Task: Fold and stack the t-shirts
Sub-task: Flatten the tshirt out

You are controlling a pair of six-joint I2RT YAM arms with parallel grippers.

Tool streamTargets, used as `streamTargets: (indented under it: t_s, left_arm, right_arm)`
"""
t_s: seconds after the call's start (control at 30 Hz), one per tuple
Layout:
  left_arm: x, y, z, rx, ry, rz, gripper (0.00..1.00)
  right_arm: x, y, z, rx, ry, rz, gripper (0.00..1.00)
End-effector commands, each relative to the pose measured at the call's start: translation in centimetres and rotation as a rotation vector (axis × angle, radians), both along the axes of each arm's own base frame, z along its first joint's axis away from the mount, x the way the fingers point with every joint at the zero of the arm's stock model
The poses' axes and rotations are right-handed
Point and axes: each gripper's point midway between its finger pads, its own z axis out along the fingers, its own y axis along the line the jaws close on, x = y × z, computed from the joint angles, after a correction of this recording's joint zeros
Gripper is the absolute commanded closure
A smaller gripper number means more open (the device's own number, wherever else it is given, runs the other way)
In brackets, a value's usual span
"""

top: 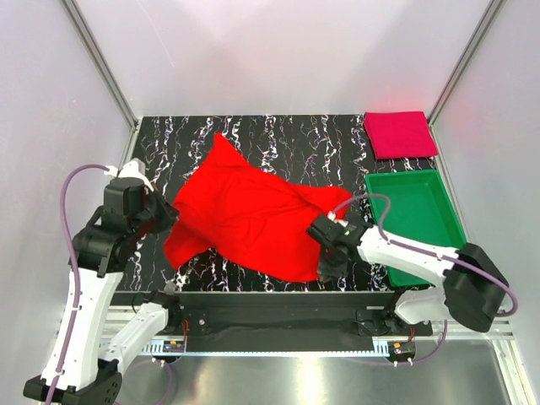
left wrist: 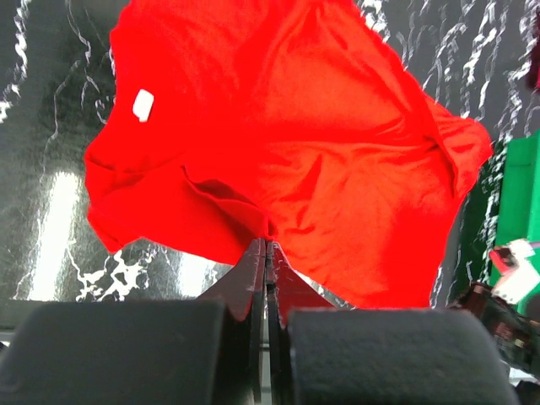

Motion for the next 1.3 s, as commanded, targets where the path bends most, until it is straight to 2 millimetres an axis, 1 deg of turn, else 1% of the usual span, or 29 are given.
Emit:
streamTargets:
  t_s: [0.0,0.03,0.07,0.1,0.13,0.17,0.2,0.23,0.27,0.3,0.37,0.4,0.47,0.5,0.53,0.57,0.6,0.67,0.7,0.73,0.77,0.8,0.87,0.93,1.03,1.13,1.17,1.2,1.27]
  left_arm:
    - [0.9,0.8,4.6,0.021,-0.140,0.027,1.00]
    - [1.1,1.1,6.6,0.025,-0.190,0.042,1.00]
    - [1.6,1.4,7.6,0.037,-0.205,0.052,1.00]
    - [1.9,1.8,8.7,0.051,-0.230,0.075,1.00]
    - [2.4,2.0,11.3,0.057,-0.285,0.076,1.00]
    - [2.6,2.2,12.7,0.067,-0.318,0.082,1.00]
    - [2.8,2.2,14.2,0.073,-0.355,0.078,1.00]
    - [2.5,2.4,17.5,0.080,-0.445,0.071,1.00]
    - [2.8,2.5,18.8,0.089,-0.474,0.067,1.00]
    - [2.1,2.6,21.8,0.082,-0.556,0.061,1.00]
    - [1.8,2.0,24.9,0.098,-0.647,0.006,1.00]
    - [0.3,2.0,27.8,0.086,-0.734,-0.014,1.00]
    - [-1.4,0.9,31.1,0.091,-0.855,-0.104,1.00]
    - [-2.7,0.9,32.5,0.092,-0.911,-0.124,1.00]
    - [-4.5,1.3,34.7,0.097,-0.996,-0.121,1.00]
    - [-5.8,0.9,35.8,0.091,-1.046,-0.157,1.00]
    - [-8.2,1.2,37.5,0.087,-1.122,-0.160,1.00]
    - [-10.6,1.8,39.4,0.089,-1.216,-0.151,1.00]
    - [-12.4,2.3,40.8,0.086,-1.276,-0.137,1.00]
    - [-13.9,2.7,41.4,0.081,-1.316,-0.123,1.00]
    - [-14.8,3.3,42.0,0.074,-1.343,-0.093,1.00]
    - [-16.1,3.9,42.8,0.058,-1.384,-0.067,1.00]
    - [-17.2,4.6,43.5,0.043,-1.420,-0.034,1.00]
    - [-17.8,5.0,44.2,0.023,-1.452,-0.014,1.00]
    - [-16.9,5.4,44.8,0.017,-1.459,0.010,1.00]
    - [-12.5,4.4,44.2,0.029,-1.385,0.000,1.00]
    - [-10.4,3.7,43.8,0.037,-1.348,-0.016,1.00]
    - [-7.5,2.9,42.5,0.052,-1.286,-0.026,1.00]
    - [-3.9,1.8,40.7,0.087,-1.216,-0.055,1.00]
  right_arm:
    - [3.7,-0.1,5.5,-0.026,-0.201,0.059,1.00]
    - [4.8,-0.1,7.7,-0.030,-0.247,0.086,1.00]
    - [5.4,0.0,8.8,-0.035,-0.270,0.101,1.00]
    - [5.5,-0.6,9.8,-0.061,-0.274,0.114,1.00]
    - [6.9,-0.2,12.2,-0.053,-0.334,0.130,1.00]
    - [7.5,-0.3,13.4,-0.059,-0.356,0.141,1.00]
    - [8.2,-0.2,15.8,-0.051,-0.393,0.149,1.00]
    - [8.8,-0.6,17.0,-0.069,-0.426,0.170,1.00]
    - [9.4,-0.9,18.5,-0.068,-0.456,0.174,1.00]
    - [10.0,-0.7,21.3,-0.041,-0.507,0.178,1.00]
    - [10.7,-1.2,24.3,-0.047,-0.584,0.218,1.00]
    - [10.8,-1.5,27.2,-0.025,-0.642,0.218,1.00]
    - [10.9,-2.1,30.1,-0.018,-0.717,0.252,1.00]
    - [10.5,-2.2,33.0,0.035,-0.790,0.263,1.00]
    - [10.3,-2.4,34.2,0.051,-0.828,0.292,1.00]
    - [10.0,-2.7,35.4,0.070,-0.862,0.297,1.00]
    - [9.2,-3.4,37.7,0.119,-0.934,0.292,1.00]
    - [8.2,-3.9,39.5,0.167,-0.996,0.321,1.00]
    - [7.2,-4.5,41.1,0.214,-1.050,0.324,1.00]
    - [6.5,-4.4,41.9,0.253,-1.072,0.346,1.00]
    - [6.0,-4.5,42.9,0.291,-1.102,0.348,1.00]
    - [4.7,-4.8,44.2,0.353,-1.136,0.354,1.00]
    - [3.2,-5.3,46.0,0.433,-1.189,0.357,1.00]
    - [2.2,-5.5,47.3,0.494,-1.209,0.347,1.00]
    - [2.0,-6.1,47.8,0.514,-1.209,0.295,1.00]
    - [3.5,-5.6,46.0,0.469,-1.152,0.236,1.00]
    - [4.4,-5.0,44.7,0.434,-1.111,0.227,1.00]
    - [5.5,-5.0,43.2,0.383,-1.073,0.180,1.00]
    - [7.0,-4.4,41.1,0.310,-1.017,0.162,1.00]
